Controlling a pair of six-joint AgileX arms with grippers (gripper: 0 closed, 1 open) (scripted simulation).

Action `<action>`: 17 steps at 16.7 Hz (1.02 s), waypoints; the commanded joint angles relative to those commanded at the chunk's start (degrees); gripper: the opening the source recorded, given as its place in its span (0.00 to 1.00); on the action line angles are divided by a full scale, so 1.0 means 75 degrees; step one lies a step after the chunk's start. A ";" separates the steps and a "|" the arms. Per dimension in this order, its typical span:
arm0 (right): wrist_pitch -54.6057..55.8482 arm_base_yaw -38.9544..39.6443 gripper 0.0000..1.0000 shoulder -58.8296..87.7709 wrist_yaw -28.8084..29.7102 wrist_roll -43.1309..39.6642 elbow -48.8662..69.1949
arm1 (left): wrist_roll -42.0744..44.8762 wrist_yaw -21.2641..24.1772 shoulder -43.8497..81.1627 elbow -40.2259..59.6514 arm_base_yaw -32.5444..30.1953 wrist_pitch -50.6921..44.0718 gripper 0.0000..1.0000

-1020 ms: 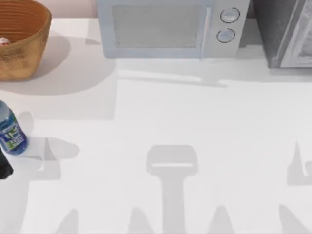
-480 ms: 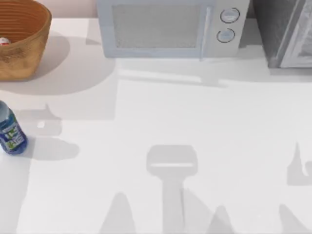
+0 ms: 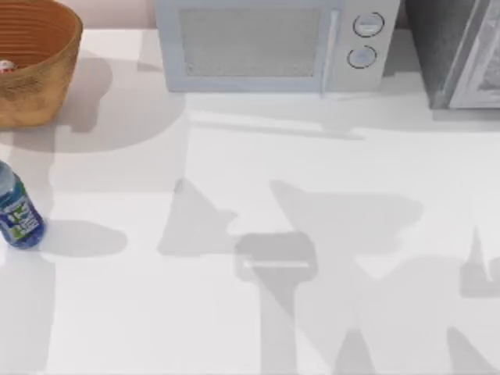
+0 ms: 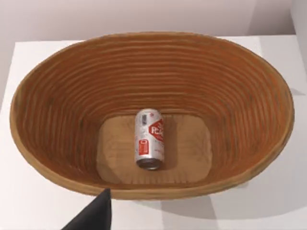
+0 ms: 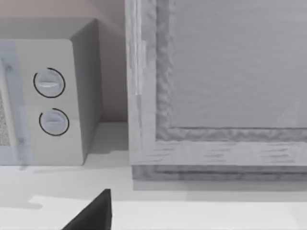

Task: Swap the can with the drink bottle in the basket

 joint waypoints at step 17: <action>0.0000 0.0000 1.00 0.0000 0.0000 0.0000 0.0000 | 0.0399 0.1395 0.9800 1.0061 0.0670 -0.5072 1.00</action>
